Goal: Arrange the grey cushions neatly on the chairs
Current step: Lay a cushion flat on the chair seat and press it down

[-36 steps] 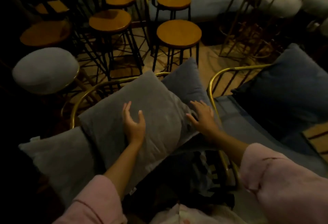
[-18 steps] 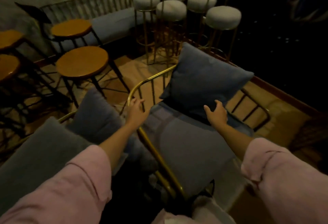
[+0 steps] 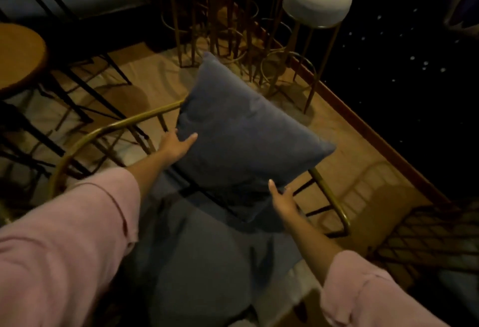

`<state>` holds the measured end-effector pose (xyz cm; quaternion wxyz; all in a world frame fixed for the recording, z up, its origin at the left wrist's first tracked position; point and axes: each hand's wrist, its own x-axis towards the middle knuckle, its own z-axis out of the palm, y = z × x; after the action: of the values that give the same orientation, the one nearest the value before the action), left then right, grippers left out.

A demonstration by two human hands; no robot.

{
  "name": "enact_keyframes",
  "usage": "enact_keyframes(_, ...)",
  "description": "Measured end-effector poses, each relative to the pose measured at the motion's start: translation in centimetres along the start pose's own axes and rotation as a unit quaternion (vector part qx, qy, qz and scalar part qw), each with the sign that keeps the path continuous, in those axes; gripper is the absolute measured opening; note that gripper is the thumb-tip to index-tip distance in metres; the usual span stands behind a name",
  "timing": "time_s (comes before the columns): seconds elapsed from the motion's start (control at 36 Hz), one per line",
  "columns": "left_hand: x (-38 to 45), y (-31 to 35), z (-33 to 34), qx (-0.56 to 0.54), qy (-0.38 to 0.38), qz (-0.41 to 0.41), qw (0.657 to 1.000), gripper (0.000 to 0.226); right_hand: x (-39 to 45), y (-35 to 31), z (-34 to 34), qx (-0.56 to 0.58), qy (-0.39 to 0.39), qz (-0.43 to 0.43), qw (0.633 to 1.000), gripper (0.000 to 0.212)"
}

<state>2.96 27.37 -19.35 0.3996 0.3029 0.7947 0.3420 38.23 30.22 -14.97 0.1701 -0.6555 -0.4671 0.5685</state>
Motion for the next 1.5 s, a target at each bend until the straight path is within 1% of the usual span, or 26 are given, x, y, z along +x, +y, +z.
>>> enact_keyframes(0.06,0.3,3.0,0.7,-0.041,0.017,-0.012,0.999,0.087,1.9,0.3,0.0,-0.002,0.012,-0.016,1.000,0.079)
enact_keyframes(0.08,-1.4,6.2,1.1,-0.050,0.029,-0.012,0.998,0.075,2.7,0.4,0.0,-0.003,0.018,-0.021,1.000,0.077)
enact_keyframes(0.14,-1.3,9.2,2.3,-0.075,0.052,0.000,0.996,0.056,3.7,0.6,0.3,-0.004,0.033,-0.025,0.999,0.075)
enact_keyframes(0.17,-0.7,9.6,2.8,-0.077,0.066,-0.005,0.995,0.055,4.3,0.9,0.5,0.007,0.040,-0.023,0.999,0.075)
enact_keyframes(0.19,0.3,9.5,3.2,-0.076,0.078,-0.009,0.994,0.064,5.0,1.3,0.6,0.017,0.042,-0.019,0.999,0.076)
enact_keyframes(0.28,4.3,6.6,3.7,-0.084,0.093,-0.027,0.992,0.120,6.8,1.9,0.7,0.044,0.038,-0.015,0.998,0.070)
enact_keyframes(0.31,5.6,5.3,3.7,-0.084,0.091,-0.029,0.992,0.129,7.3,2.0,0.6,0.055,0.035,-0.013,0.998,0.068)
enact_keyframes(0.33,6.3,4.7,3.8,-0.089,0.090,-0.033,0.991,0.130,7.6,2.1,0.5,0.066,0.035,-0.015,0.997,0.067)
enact_keyframes(0.42,3.8,7.9,3.9,-0.088,0.086,-0.039,0.992,0.108,8.1,2.3,0.3,0.090,0.048,-0.020,0.995,0.059)
enact_keyframes(0.5,3.0,8.5,3.6,-0.083,0.037,-0.007,0.996,0.074,7.5,2.2,0.5,0.109,0.062,-0.026,0.992,0.049)
enact_keyframes(0.53,2.4,8.9,3.4,-0.084,0.034,-0.005,0.996,0.067,7.2,2.1,0.5,0.111,0.068,-0.034,0.991,0.048)
enact_keyframes(0.64,-1.6,10.4,2.5,-0.091,0.096,-0.002,0.991,0.060,5.7,1.6,-0.1,0.102,0.117,-0.066,0.986,0.054)
enact_keyframes(0.72,-5.7,10.2,1.8,-0.057,0.100,-0.002,0.993,0.061,4.1,0.9,-2.1,0.092,0.164,-0.110,0.976,0.059)
enact_keyframes(0.81,-10.4,8.2,1.9,-0.092,0.123,-0.001,0.988,0.059,2.3,-0.1,-4.7,0.084,0.181,-0.140,0.970,0.063)
enact_keyframes(0.89,-15.5,5.7,3.0,-0.150,0.158,-0.002,0.976,0.051,1.0,-0.6,-6.3,0.041,0.148,-0.168,0.974,0.060)
enact_keyframes(0.94,-18.6,3.8,3.6,-0.165,0.184,-0.014,0.969,0.054,0.5,-0.4,-6.9,-0.002,0.108,-0.181,0.978,0.060)
enact_keyframes(1.0,-21.1,1.2,4.2,-0.196,0.204,-0.047,0.958,0.073,0.2,-0.3,-7.1,-0.028,0.060,-0.196,0.978,0.063)
enact_keyframes(1.06,-22.8,-2.4,4.9,-0.213,0.232,-0.109,0.943,0.105,0.3,-0.2,-7.1,-0.041,0.008,-0.211,0.976,0.069)
enact_keyframes(1.08,-23.4,-4.1,5.5,-0.225,0.246,-0.123,0.935,0.115,0.4,-0.2,-7.0,-0.061,-0.016,-0.214,0.975,0.071)
enact_keyframes(1.11,-24.5,-4.4,6.2,-0.239,0.256,-0.140,0.926,0.120,0.5,-0.2,-6.8,-0.082,-0.037,-0.215,0.972,0.072)
enact_keyframes(1.14,-25.6,-4.4,7.1,-0.252,0.263,-0.151,0.919,0.116,0.9,0.0,-6.5,-0.101,-0.059,-0.215,0.970,0.074)
enact_keyframes(1.22,-26.9,-6.2,9.7,-0.261,0.281,-0.191,0.904,0.088,2.3,0.9,-5.4,-0.146,-0.118,-0.195,0.963,0.084)
enact_keyframes(1.25,-27.3,-7.0,10.4,-0.260,0.284,-0.200,0.901,0.084,2.6,1.2,-4.9,-0.163,-0.134,-0.183,0.960,0.086)
enact_keyframes(1.33,-27.8,-9.1,11.3,-0.254,0.288,-0.227,0.895,0.087,4.1,2.7,-3.8,-0.193,-0.165,-0.170,0.952,0.087)
enact_keyframes(1.42,-28.2,-11.2,12.2,-0.226,0.262,-0.259,0.902,0.089,5.4,4.2,-2.9,-0.228,-0.210,-0.181,0.933,0.089)
enact_keyframes(1.5,-28.5,-13.1,13.2,-0.187,0.240,-0.276,0.912,0.094,6.5,6.0,-2.1,-0.318,-0.266,-0.152,0.897,0.118)
